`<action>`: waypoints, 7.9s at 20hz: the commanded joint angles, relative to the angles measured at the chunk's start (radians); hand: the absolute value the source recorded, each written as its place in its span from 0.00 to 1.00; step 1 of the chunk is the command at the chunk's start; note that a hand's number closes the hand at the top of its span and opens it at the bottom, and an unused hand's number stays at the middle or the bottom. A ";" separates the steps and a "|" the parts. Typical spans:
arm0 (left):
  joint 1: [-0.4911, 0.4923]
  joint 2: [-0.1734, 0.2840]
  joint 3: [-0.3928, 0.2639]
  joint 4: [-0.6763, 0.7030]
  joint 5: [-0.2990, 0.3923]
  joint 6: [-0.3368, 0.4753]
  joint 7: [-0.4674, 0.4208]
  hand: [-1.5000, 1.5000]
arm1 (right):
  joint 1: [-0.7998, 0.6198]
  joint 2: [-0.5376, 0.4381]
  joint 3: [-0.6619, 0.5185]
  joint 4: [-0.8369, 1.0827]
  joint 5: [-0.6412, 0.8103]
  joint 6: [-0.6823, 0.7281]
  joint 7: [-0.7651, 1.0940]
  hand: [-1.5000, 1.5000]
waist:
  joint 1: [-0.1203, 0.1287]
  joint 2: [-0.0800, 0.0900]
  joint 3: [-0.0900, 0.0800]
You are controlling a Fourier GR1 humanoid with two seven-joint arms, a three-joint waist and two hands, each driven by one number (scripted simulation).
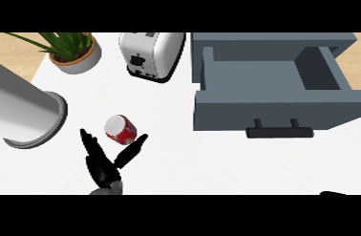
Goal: Pick up the can, place it into the drawer and close the drawer
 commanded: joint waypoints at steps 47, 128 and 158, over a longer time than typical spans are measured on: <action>-0.668 0.103 0.059 0.584 -0.133 -0.831 0.106 1.00 | -0.077 -0.007 -0.051 -0.040 0.030 0.020 0.059 0.00 | -0.003 -0.002 0.001; -1.595 -0.001 -0.123 0.769 0.039 -0.275 0.623 0.00 | -0.465 -0.235 0.277 0.276 0.693 -0.005 -0.085 0.00 | -0.051 0.024 0.003; -1.504 0.154 -0.091 0.648 -0.047 -0.387 0.736 0.00 | -1.072 -0.091 0.260 1.518 1.177 -0.616 -0.277 0.00 | 0.079 0.009 0.002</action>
